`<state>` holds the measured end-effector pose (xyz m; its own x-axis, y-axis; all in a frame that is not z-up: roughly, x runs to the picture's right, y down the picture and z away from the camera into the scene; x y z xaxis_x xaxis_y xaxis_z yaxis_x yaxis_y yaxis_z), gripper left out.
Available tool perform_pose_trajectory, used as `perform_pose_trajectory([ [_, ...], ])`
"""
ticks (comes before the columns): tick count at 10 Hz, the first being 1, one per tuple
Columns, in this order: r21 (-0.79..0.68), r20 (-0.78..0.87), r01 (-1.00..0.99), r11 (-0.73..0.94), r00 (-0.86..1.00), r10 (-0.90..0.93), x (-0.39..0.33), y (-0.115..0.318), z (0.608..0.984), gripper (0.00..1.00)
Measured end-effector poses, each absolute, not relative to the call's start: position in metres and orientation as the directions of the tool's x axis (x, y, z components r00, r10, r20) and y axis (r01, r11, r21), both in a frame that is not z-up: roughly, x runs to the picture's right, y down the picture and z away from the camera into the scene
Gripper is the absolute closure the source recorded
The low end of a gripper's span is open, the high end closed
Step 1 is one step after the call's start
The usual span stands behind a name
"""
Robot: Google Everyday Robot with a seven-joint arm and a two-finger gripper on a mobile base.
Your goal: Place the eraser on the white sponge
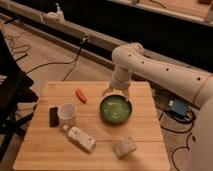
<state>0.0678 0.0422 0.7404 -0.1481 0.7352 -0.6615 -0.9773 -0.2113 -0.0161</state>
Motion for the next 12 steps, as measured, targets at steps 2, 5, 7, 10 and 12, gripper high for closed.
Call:
perform_pose_trajectory([
  [2, -0.016, -0.661, -0.977, -0.211, -0.148, 0.735, 0.0678, 0.0422, 0.7403, 0.25],
  [5, -0.016, -0.661, -0.977, -0.211, -0.148, 0.735, 0.0677, 0.0422, 0.7403, 0.25],
  [7, -0.016, -0.661, -0.977, -0.211, -0.148, 0.735, 0.0678, 0.0422, 0.7403, 0.25],
  [10, -0.016, -0.661, -0.977, -0.211, -0.148, 0.735, 0.0675, 0.0422, 0.7404, 0.25],
  [12, -0.013, -0.666, -0.979, -0.203, -0.143, 0.732, 0.0707, 0.0407, 0.7426, 0.25],
])
